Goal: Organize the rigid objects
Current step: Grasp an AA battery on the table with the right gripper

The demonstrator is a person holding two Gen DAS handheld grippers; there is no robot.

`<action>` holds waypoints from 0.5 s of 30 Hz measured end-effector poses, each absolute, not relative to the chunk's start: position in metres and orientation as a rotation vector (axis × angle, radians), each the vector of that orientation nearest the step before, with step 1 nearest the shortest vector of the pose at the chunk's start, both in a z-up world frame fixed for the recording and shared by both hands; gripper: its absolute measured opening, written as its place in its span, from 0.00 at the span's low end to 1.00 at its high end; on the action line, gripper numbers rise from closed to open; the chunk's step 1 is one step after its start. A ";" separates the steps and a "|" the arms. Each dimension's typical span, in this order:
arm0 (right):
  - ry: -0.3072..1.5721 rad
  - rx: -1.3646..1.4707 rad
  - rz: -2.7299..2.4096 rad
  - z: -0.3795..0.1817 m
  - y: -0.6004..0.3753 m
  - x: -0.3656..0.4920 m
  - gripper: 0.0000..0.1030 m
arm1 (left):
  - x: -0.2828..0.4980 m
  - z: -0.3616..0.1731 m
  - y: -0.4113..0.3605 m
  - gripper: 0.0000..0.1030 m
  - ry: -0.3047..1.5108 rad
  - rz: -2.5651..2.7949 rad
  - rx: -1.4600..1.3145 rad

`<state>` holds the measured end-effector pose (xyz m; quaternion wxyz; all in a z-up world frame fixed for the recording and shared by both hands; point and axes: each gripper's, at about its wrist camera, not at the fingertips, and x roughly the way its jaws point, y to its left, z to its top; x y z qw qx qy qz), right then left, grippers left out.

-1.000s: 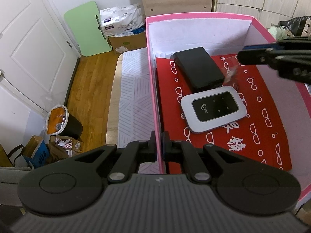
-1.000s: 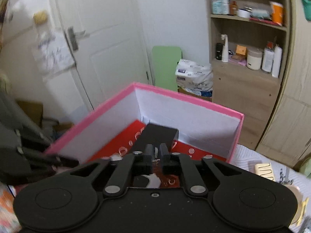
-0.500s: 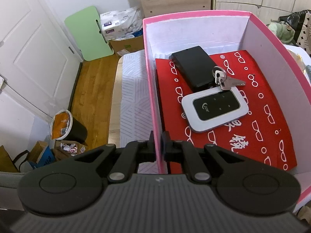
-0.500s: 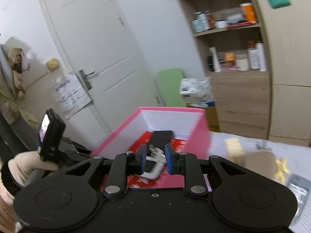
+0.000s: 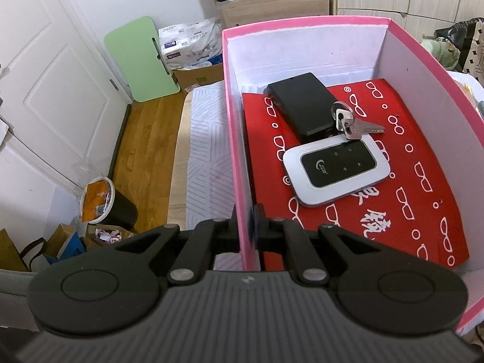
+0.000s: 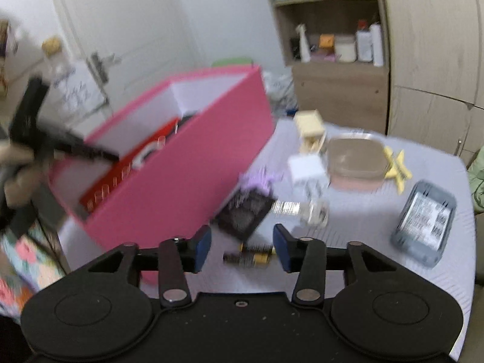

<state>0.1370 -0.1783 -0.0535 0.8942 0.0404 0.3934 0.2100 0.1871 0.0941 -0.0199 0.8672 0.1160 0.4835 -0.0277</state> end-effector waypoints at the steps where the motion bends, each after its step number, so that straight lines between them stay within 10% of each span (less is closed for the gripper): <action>1: 0.820 0.059 0.433 -0.059 -0.173 0.135 0.58 | 0.187 -0.020 0.093 0.05 1.012 -0.057 0.247; 11: 0.798 0.004 0.255 -0.094 -0.139 0.118 0.63 | 0.187 -0.021 0.092 0.05 1.011 -0.051 0.249; 15: 0.781 -0.064 0.223 -0.094 -0.136 0.119 0.47 | 0.187 -0.021 0.092 0.05 1.013 -0.054 0.250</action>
